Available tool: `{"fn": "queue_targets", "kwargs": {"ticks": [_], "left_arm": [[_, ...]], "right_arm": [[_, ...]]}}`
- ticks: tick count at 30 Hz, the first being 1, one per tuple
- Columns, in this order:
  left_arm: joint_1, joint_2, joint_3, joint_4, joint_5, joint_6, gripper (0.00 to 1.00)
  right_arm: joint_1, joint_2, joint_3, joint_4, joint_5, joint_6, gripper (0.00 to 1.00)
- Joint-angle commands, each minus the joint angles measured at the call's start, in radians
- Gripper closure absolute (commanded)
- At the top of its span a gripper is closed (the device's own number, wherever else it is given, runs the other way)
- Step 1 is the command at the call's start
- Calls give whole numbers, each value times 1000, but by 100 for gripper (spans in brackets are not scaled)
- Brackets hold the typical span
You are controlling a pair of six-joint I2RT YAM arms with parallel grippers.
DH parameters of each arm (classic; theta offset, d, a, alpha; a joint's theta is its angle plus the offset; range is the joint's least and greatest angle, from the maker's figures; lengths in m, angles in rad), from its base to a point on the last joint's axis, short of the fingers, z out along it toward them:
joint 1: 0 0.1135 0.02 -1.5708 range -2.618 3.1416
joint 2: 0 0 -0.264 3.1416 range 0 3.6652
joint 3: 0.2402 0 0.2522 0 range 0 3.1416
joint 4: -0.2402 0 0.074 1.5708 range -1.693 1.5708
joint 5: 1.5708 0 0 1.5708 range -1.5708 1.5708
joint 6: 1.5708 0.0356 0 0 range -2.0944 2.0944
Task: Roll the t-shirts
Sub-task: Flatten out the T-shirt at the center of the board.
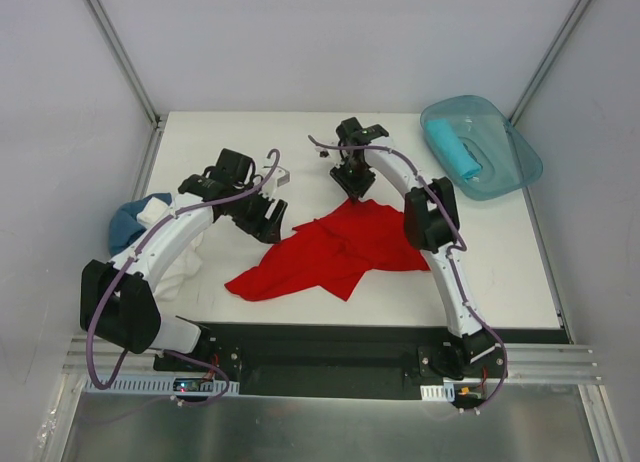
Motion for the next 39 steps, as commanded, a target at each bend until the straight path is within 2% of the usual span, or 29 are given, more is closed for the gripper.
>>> {"fn": "queue_targets", "kwargs": {"ticks": [1, 3, 4, 6, 7, 11, 13, 16, 17, 19, 23, 27, 29, 30, 31, 33, 35, 39], "left_arm": [[20, -31, -21, -18, 24, -16, 32], [23, -35, -27, -18, 24, -14, 32], [25, -41, -34, -18, 21, -13, 32], [31, -51, -47, -18, 12, -8, 32], [34, -60, -60, -18, -1, -4, 32], [49, -84, -87, -24, -91, 34, 30], [51, -89, -103, -29, -122, 61, 30], [55, -83, -126, -30, -168, 94, 30], [57, -81, -133, -26, -177, 105, 30], [62, -68, -148, -26, -171, 114, 30], [69, -9, -166, 0, -176, 110, 30], [74, 60, -165, 5, -160, 108, 34], [85, 37, -169, 2, -124, 139, 35], [86, -15, -189, -16, -84, 171, 36], [86, -49, -203, -30, 23, 277, 36], [86, -173, -266, -50, 140, 439, 34], [65, -258, -323, -65, 170, 539, 34], [-41, -246, -363, -124, 96, 622, 39]], "right_arm": [[29, 44, 42, 9, 4, -11, 66], [38, 47, 41, 1, -26, -28, 74], [41, 47, 35, -5, -34, -34, 83], [45, 41, 30, -5, -43, -47, 91], [45, 27, 28, -7, -36, -53, 99], [21, -74, 7, 24, 55, -10, 99], [-2, -146, -24, 62, 191, 52, 99], [-43, -321, -128, 134, 270, 96, 99], [-53, -411, -168, 147, 265, 99, 99], [-76, -488, -186, 154, 203, 91, 100], [-79, -669, -243, 153, 185, 93, 100], [-71, -784, -344, 139, 175, 94, 99], [-71, -826, -384, 134, 187, 81, 99], [-73, -859, -421, 134, 193, 62, 99], [-71, -875, -442, 136, 195, 55, 99], [-76, -902, -490, 134, 202, 47, 99], [-77, -919, -525, 134, 201, 44, 99], [-85, -924, -541, 128, 189, 44, 99]]}}
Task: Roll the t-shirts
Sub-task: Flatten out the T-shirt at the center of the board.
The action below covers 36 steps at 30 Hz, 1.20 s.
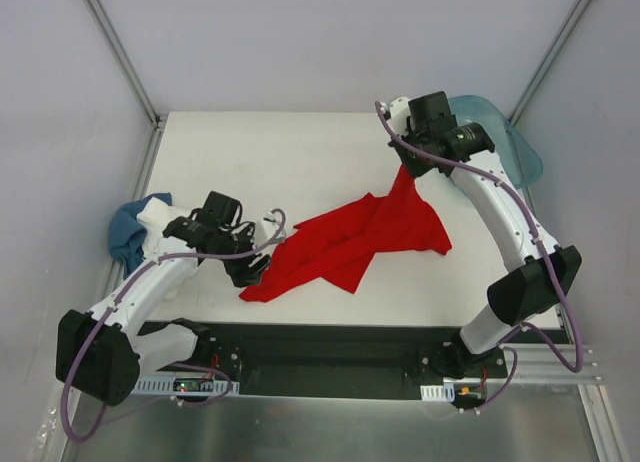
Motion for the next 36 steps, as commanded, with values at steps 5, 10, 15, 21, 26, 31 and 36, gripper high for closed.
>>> {"fn": "queue_targets", "kwargs": {"ticks": [5, 10, 15, 21, 26, 31, 36], "left_arm": [[-131, 18, -100, -85, -28, 261, 45], [-131, -7, -183, -72, -122, 363, 47], [-135, 24, -217, -3, -134, 390, 47], [-137, 96, -203, 76, -156, 381, 64], [-132, 85, -154, 74, -157, 354, 100], [-24, 25, 100, 29, -156, 278, 100], [206, 142, 547, -40, -139, 138, 100]], "right_arm": [[-14, -20, 2, -15, 7, 8, 100], [-16, -25, -13, -16, -13, 17, 99], [-14, -31, -27, -22, -30, 19, 99], [-14, -39, -47, -19, -33, 19, 99], [-27, -48, -55, -9, 6, 3, 99], [-148, -8, 142, 1, 62, -23, 99], [-306, 53, 385, -32, -22, -85, 99]]}}
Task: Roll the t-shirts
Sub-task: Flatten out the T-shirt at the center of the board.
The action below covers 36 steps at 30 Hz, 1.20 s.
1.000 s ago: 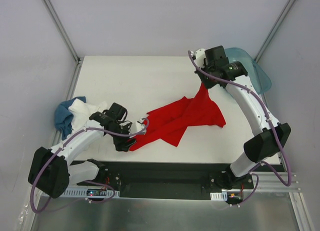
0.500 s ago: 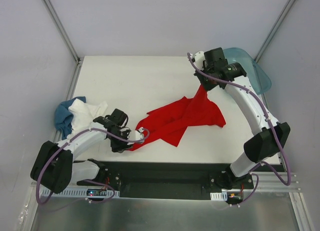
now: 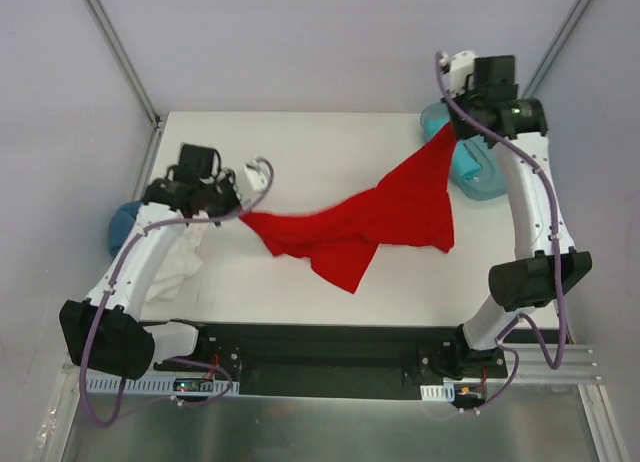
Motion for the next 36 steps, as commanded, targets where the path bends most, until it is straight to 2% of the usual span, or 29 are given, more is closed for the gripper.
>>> {"fn": "queue_targets", "kwargs": {"ticks": [1, 4, 8, 14, 18, 28, 31, 36], "left_arm": [[167, 69, 372, -59, 25, -171, 100], [240, 112, 553, -66, 25, -263, 100], [253, 99, 716, -64, 24, -331, 100], [253, -15, 799, -64, 64, -331, 100], [253, -88, 843, -66, 24, -302, 100], [253, -286, 969, -67, -90, -278, 100], [253, -308, 1058, -75, -116, -267, 100], [253, -299, 1211, -75, -166, -247, 100]], "right_arm": [[-105, -2, 218, 8, -31, -93, 99], [-136, -30, 240, 62, -23, -131, 99], [-151, -131, 234, 165, 55, -104, 99], [-151, -278, 213, 169, 51, -93, 99], [-151, -405, 216, 180, 31, -110, 99], [-150, -599, 233, 202, -32, -92, 99], [-151, -625, 326, 169, -48, -95, 99], [-151, -670, 415, 263, -26, -110, 99]]}}
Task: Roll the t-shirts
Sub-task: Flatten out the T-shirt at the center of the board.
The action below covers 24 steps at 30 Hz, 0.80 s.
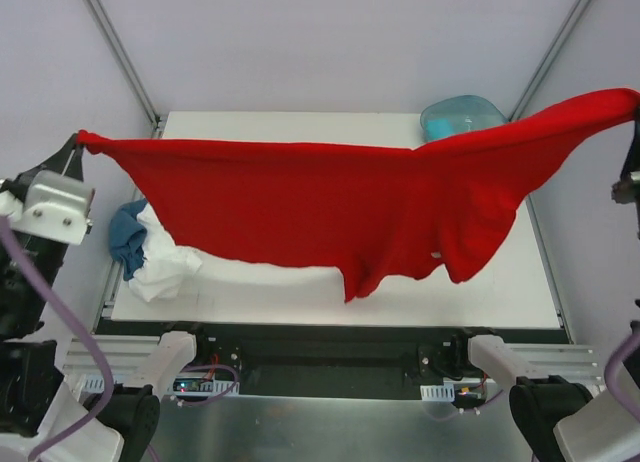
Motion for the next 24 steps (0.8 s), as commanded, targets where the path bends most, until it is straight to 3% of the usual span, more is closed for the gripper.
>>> {"fn": "queue_targets", "kwargs": {"ticks": [1, 7, 10, 14, 16, 24], "left_arm": [[6, 29, 117, 29, -102, 39, 100], [6, 90, 213, 61, -90, 85, 100], [6, 76, 106, 72, -59, 82, 100], [6, 42, -207, 75, 22, 94, 100], [6, 67, -235, 77, 55, 115, 100], [6, 242, -65, 86, 148, 94, 100]], "right_arm": [[-8, -15, 120, 140, 30, -23, 99], [-19, 37, 181, 220, 24, -92, 99], [-22, 20, 55, 197, -1, -75, 99], [-22, 60, -69, 71, -21, -22, 99], [-20, 88, -82, 13, -64, -15, 99], [-17, 198, -91, 72, -55, -86, 100]]}}
